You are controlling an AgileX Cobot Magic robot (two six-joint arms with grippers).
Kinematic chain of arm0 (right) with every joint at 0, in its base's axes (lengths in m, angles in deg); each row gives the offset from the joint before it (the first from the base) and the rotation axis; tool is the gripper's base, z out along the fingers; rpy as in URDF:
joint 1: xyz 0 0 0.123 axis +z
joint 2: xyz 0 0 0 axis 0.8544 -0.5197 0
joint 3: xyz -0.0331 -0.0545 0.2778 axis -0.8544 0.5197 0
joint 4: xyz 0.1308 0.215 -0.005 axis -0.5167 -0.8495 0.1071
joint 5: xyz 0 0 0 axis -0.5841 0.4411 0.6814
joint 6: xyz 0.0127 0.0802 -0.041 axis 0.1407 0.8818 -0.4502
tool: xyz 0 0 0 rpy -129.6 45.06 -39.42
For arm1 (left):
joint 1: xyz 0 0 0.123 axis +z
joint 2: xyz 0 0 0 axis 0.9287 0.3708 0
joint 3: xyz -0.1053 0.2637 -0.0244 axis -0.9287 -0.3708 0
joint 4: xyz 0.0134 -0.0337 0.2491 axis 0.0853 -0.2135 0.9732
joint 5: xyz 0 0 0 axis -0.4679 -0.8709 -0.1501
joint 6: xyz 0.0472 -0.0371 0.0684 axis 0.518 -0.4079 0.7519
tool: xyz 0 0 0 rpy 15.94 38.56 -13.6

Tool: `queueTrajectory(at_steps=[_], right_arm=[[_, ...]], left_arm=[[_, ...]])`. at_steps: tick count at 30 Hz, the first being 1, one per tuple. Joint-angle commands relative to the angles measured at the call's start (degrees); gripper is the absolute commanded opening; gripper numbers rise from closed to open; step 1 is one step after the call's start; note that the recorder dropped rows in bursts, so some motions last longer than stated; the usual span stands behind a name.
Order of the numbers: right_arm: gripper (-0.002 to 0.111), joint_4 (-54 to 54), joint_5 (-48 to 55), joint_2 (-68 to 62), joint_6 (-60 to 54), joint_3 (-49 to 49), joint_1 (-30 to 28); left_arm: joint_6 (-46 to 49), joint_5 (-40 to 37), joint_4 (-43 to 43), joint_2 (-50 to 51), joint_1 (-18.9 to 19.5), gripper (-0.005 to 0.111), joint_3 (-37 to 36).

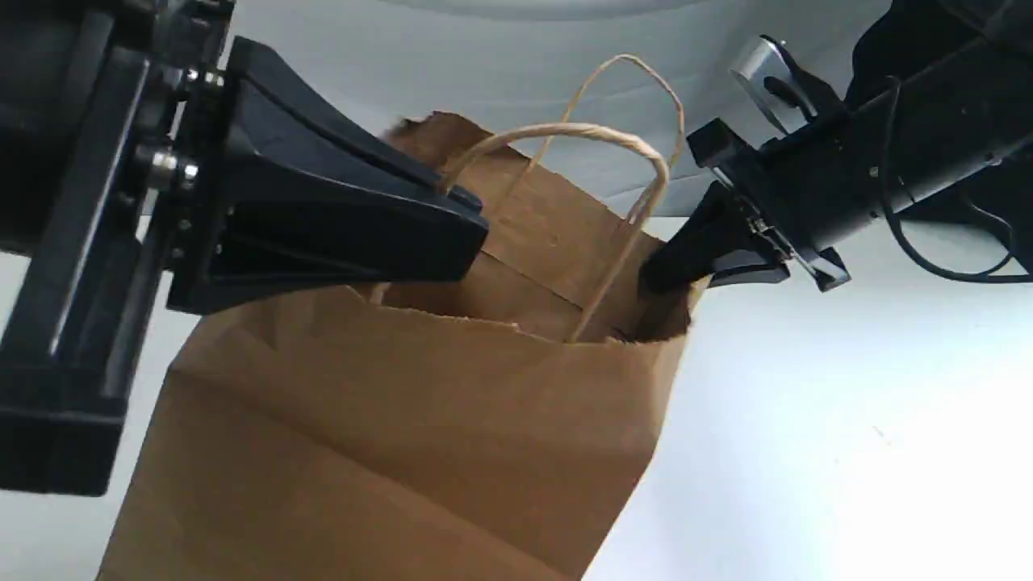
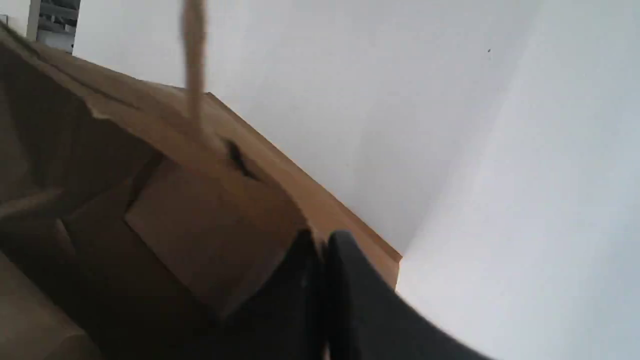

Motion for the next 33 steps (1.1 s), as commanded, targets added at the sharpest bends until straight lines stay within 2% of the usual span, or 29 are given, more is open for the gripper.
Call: queueTrajectory(at_steps=[1, 6, 12, 17, 21, 24, 28, 33], right_arm=[[0.0, -0.56, -0.5, 0.11, -0.43, 0.14, -0.43], [0.0, -0.56, -0.5, 0.11, -0.56, 0.14, -0.43], [0.0, -1.18, -0.5, 1.67, -1.41, -2.29, -0.43], [0.0, -0.43, -0.5, 3.05, 0.71, -8.7, -0.43], [0.0, 4.59, -0.5, 3.31, 4.34, -13.31, -0.43], [0.0, 5.23, -0.5, 3.31, 5.01, -14.53, -0.43], [0.0, 5.48, -0.5, 3.31, 5.01, -14.47, -0.31], [0.0, 6.27, -0.5, 3.31, 5.01, -14.47, -0.31]], left_arm=[[-0.81, 0.01, -0.42, 0.02, -0.32, 0.0, 0.35], [-0.81, 0.01, -0.26, 0.02, -0.32, 0.0, 0.35], [-2.23, 0.6, 4.18, 0.02, -0.32, 0.0, -0.21], [-2.07, 5.52, 4.05, 0.02, -0.32, 0.0, -3.35], [-1.63, 9.86, 3.2, 0.02, -0.32, 0.0, -4.72], [1.6, 14.63, -2.07, 0.02, -0.32, 0.0, -6.59], [8.21, 16.04, -11.83, 1.29, 0.18, 0.0, -9.38], [13.03, 10.24, -21.09, 5.83, 6.38, 0.0, -12.17]])
